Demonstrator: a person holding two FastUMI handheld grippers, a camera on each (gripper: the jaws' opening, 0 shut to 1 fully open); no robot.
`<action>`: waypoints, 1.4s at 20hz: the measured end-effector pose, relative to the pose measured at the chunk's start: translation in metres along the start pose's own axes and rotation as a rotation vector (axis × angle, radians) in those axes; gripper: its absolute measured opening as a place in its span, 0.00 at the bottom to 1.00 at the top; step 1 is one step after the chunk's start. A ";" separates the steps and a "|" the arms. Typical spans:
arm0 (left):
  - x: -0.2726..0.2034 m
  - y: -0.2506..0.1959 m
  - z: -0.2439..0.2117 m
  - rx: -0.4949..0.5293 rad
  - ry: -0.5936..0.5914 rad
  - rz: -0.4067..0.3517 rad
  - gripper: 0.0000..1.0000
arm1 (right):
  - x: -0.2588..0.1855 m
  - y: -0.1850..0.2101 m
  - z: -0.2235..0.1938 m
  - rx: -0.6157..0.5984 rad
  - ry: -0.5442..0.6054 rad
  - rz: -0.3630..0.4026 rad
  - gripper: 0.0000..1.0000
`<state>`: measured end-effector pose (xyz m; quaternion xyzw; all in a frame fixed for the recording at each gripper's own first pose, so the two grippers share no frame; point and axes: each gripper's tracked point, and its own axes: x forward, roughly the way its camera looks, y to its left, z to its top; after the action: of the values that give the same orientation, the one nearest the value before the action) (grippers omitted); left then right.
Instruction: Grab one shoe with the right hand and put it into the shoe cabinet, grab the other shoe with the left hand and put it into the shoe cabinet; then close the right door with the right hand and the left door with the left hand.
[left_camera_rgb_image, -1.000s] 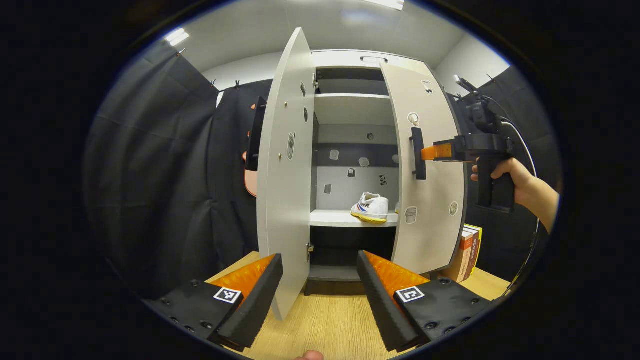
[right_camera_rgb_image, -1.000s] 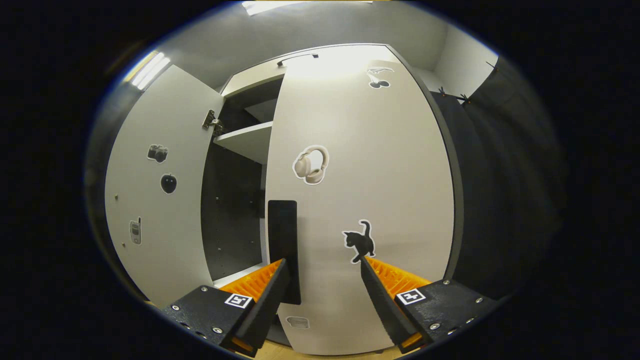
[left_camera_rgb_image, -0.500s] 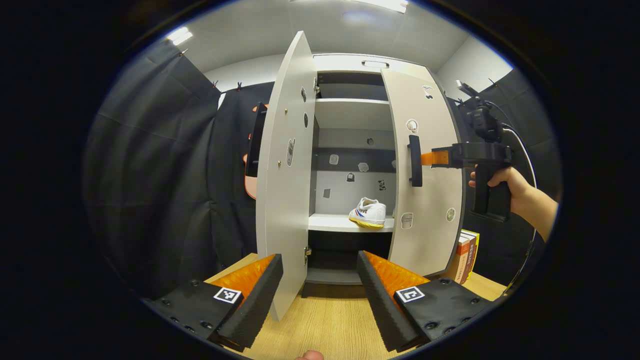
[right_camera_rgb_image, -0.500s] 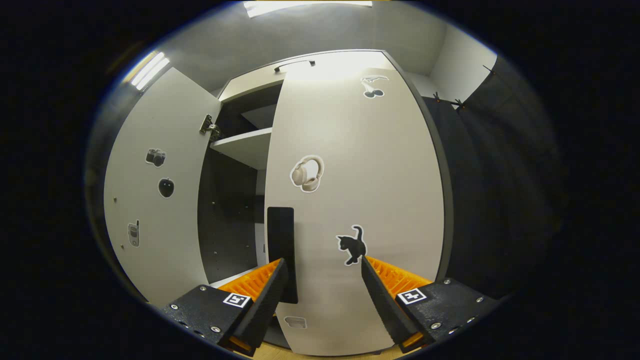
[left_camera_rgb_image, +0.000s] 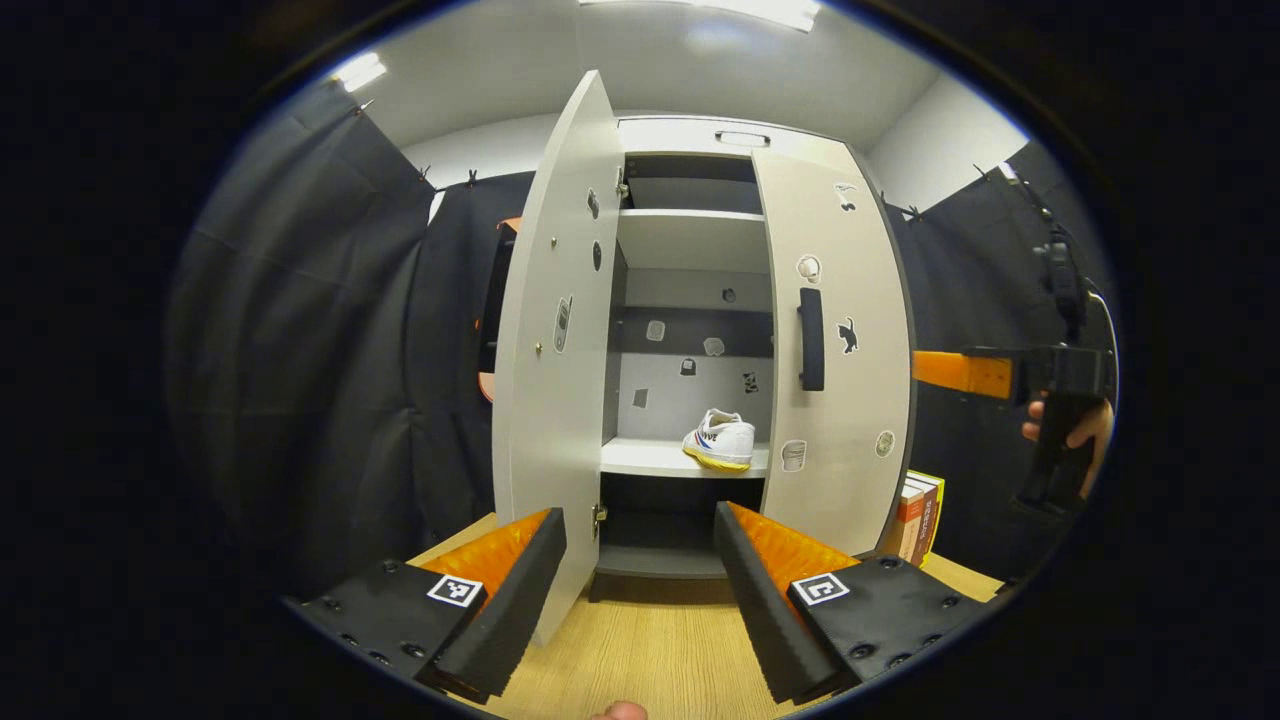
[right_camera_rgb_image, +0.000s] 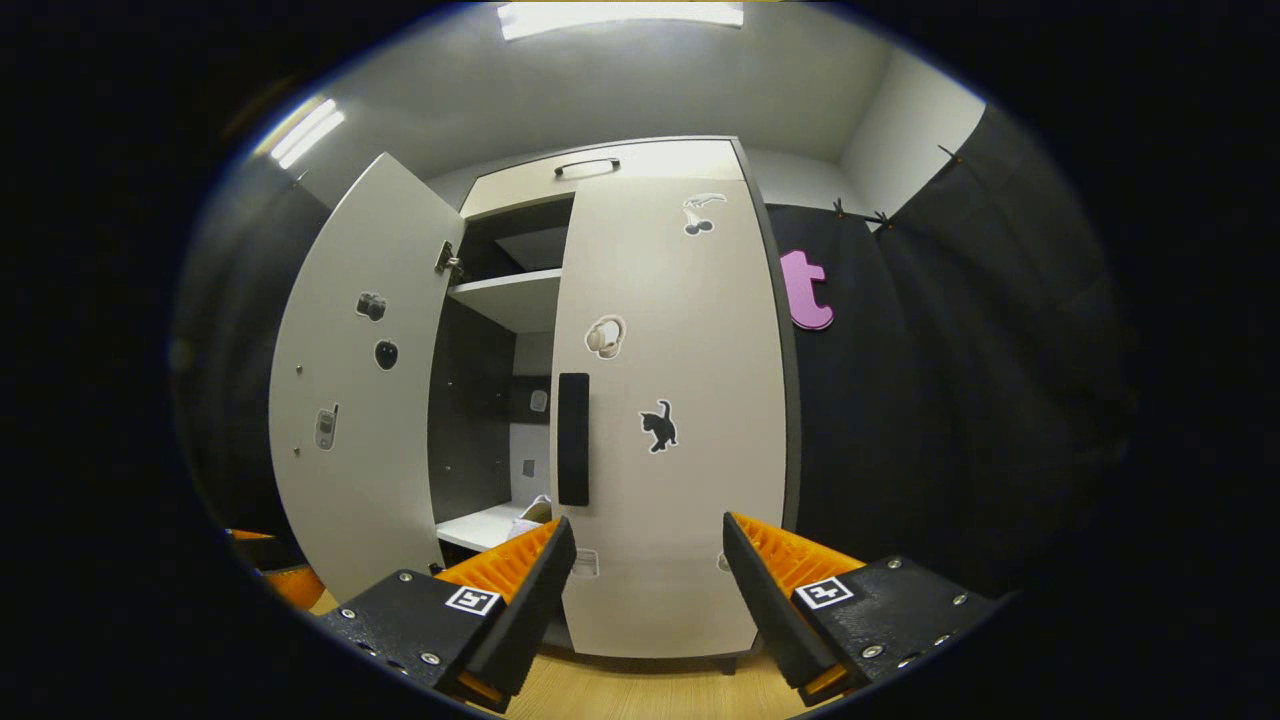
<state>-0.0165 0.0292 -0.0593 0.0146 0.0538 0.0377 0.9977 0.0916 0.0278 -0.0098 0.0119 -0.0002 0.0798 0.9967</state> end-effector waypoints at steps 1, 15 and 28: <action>0.000 -0.002 0.000 0.002 0.000 -0.004 0.94 | -0.010 -0.004 -0.006 -0.002 0.010 -0.015 0.92; 0.002 0.079 0.101 -0.104 -0.163 0.138 0.96 | -0.084 -0.007 -0.079 -0.008 0.074 -0.030 0.92; 0.106 0.209 0.123 -0.055 -0.154 0.310 0.96 | -0.078 -0.009 -0.072 -0.001 0.070 -0.029 0.92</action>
<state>0.0861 0.2428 0.0585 -0.0016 -0.0269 0.1912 0.9812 0.0160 0.0083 -0.0821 0.0086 0.0349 0.0658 0.9972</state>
